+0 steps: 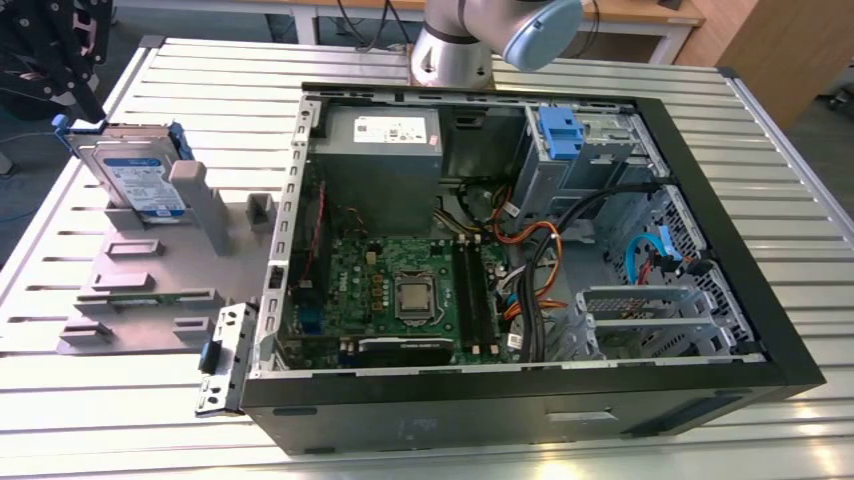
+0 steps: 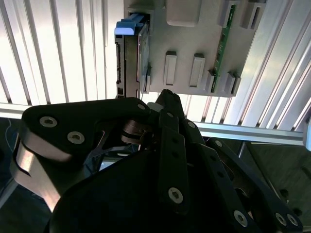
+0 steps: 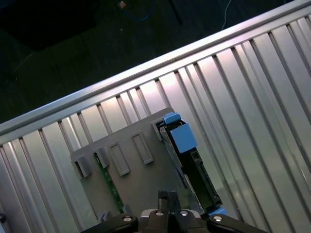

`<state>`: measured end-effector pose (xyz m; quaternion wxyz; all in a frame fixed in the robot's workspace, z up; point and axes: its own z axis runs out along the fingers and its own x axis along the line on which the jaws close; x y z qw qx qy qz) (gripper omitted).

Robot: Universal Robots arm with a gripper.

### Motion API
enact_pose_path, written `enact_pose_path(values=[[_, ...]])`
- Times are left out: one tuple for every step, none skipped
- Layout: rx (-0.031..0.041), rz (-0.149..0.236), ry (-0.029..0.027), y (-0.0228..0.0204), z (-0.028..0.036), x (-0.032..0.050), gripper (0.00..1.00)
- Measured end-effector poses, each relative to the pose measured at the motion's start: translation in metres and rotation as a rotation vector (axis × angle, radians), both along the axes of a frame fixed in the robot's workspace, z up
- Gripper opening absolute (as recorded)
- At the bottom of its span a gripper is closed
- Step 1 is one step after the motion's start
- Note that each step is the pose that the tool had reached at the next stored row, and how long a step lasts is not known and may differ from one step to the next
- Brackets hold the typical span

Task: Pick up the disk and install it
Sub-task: 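Pick up the disk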

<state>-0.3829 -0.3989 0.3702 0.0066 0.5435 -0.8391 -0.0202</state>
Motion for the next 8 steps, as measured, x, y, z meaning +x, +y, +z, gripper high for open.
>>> enact_pose_path(values=[[0.0,0.001,0.0,0.0,0.0,0.0,0.11],[0.0,0.001,0.0,0.0,0.0,0.0,0.11],[0.0,0.002,0.0,0.0,0.0,0.0,0.11],[0.0,0.003,0.0,0.0,0.0,0.0,0.11],[0.0,0.003,0.0,0.0,0.0,0.0,0.11],[0.0,0.004,0.0,0.0,0.0,0.0,0.11],[0.0,0.005,0.0,0.0,0.0,0.0,0.11],[-0.0001,0.005,0.0001,0.0,0.0,0.0,0.11]])
